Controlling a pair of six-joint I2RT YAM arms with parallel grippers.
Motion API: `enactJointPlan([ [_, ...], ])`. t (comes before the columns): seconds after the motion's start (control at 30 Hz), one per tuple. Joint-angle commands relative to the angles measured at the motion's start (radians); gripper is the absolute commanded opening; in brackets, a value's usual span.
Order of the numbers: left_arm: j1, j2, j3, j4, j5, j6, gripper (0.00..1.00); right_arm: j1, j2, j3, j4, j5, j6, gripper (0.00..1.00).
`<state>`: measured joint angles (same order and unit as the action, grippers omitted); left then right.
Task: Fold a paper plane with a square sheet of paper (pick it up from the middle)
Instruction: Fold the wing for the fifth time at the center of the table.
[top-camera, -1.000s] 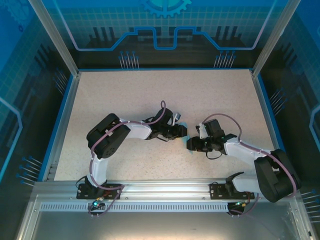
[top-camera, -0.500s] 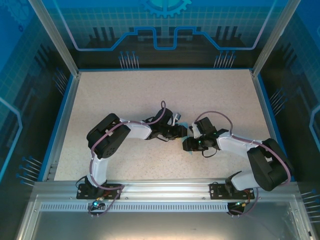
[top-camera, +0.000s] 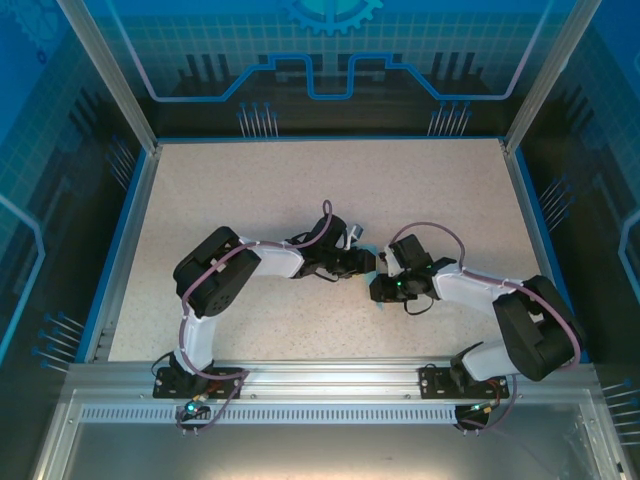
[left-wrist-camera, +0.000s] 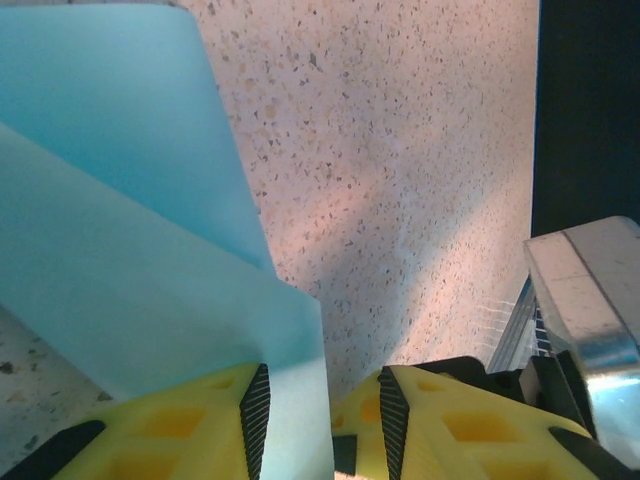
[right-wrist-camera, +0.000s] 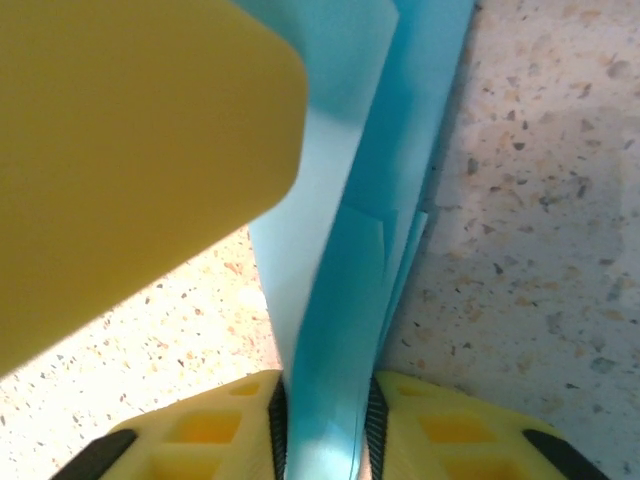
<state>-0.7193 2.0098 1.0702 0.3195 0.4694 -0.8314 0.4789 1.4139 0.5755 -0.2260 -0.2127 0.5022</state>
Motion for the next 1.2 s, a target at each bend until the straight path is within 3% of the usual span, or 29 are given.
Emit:
enactJointPlan([
  [0.0, -0.005, -0.016, 0.027, -0.019, 0.026, 0.03, 0.39, -0.021, 0.009, -0.029, 0.033, -0.066, 0.016, 0.25],
  [0.33, -0.004, -0.053, 0.006, -0.016, 0.033, 0.037, 0.4, -0.069, -0.001, -0.062, 0.085, -0.154, 0.031, 0.14],
  [0.97, -0.005, 0.042, 0.03, -0.036, 0.05, 0.063, 0.42, -0.077, 0.073, -0.055, 0.082, -0.118, 0.081, 0.11],
  [1.17, -0.005, 0.063, 0.035, -0.063, 0.029, 0.062, 0.41, -0.077, 0.034, -0.053, 0.059, -0.131, 0.084, 0.16],
])
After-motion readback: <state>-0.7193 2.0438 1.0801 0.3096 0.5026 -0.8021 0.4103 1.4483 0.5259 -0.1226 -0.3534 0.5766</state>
